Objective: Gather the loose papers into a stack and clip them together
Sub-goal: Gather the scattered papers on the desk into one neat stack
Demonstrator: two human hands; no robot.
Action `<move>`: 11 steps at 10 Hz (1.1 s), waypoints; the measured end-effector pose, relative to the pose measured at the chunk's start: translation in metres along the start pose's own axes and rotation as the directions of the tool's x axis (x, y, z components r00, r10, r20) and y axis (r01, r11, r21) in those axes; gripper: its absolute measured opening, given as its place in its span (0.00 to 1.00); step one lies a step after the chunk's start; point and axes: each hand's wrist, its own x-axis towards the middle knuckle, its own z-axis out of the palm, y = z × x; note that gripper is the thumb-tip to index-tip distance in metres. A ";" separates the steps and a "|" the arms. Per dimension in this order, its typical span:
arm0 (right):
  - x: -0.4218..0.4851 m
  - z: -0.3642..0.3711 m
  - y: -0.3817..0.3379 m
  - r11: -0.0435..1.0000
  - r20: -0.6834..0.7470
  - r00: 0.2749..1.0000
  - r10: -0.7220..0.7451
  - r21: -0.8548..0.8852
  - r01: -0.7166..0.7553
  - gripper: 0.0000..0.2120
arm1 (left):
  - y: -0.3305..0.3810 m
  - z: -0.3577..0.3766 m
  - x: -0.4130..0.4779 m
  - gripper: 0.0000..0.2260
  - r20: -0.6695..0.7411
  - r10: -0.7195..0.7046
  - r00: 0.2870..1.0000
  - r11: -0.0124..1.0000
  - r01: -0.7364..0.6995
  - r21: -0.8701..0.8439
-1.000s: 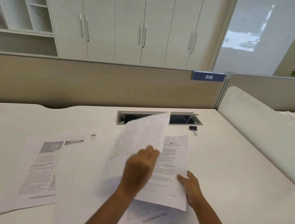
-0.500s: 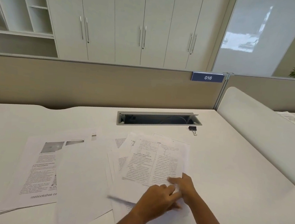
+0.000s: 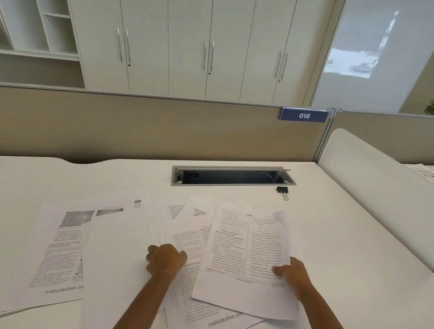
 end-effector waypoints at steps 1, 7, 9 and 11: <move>-0.002 0.005 -0.001 1.000 -0.005 1.000 -0.001 -0.031 0.001 0.17 | 0.004 -0.003 0.003 0.17 0.026 -0.082 0.996 0.995 0.084 -0.053; -0.008 0.014 0.001 0.998 0.006 1.000 0.011 -0.066 -0.010 0.18 | 0.012 0.001 0.008 0.08 0.079 -0.237 0.968 0.887 0.249 -0.389; -0.007 0.015 0.002 0.998 0.007 1.000 0.002 -0.070 -0.002 0.17 | 0.008 0.003 0.014 0.15 0.109 -0.161 0.981 0.837 0.194 -0.512; -0.005 0.015 0.003 0.997 0.005 1.000 -0.006 -0.076 0.006 0.18 | -0.001 0.007 0.020 0.13 0.119 -0.124 0.985 0.788 0.171 -0.591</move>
